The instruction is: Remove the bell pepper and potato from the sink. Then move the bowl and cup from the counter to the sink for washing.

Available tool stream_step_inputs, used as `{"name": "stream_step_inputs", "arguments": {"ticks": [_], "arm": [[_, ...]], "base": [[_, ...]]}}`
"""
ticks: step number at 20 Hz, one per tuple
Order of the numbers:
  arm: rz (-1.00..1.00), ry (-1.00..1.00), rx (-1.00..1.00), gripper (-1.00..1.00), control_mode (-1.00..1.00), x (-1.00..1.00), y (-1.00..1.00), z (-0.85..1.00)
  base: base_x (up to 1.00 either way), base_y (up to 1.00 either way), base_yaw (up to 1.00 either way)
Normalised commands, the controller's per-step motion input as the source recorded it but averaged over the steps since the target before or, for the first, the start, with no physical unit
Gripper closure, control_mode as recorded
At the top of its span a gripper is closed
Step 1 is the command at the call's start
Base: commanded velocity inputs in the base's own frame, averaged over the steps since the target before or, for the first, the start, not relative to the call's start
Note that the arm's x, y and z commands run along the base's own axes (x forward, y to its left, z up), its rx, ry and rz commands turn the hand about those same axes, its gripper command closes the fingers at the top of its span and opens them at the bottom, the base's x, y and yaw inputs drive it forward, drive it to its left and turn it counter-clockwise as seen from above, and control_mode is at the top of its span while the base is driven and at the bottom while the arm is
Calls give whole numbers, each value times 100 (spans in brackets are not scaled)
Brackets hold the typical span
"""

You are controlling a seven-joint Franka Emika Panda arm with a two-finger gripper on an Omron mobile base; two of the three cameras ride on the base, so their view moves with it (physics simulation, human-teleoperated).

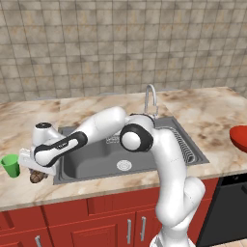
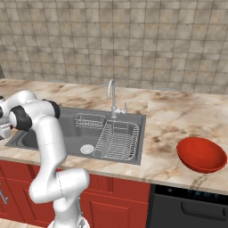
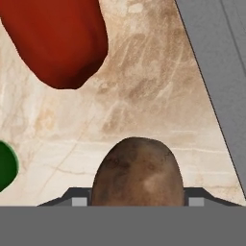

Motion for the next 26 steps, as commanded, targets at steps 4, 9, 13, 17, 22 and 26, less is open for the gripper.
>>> {"name": "stream_step_inputs", "arguments": {"ticks": [4,9,13,17,22,26], "arm": [[-3,0,0,-100,-100,-1,0,-13],[-3,0,0,-100,-100,0,0,-13],[-1,0,0,-100,-100,-1,0,-11],[0,0,0,-100,-100,-2,0,-3],[0,0,0,-100,-100,-7,0,0],[-2,0,0,-100,-100,-9,-5,5]], "base": [[0,0,0],[0,0,0],[0,0,0],[0,0,0],[0,0,0],[0,0,0]]}}
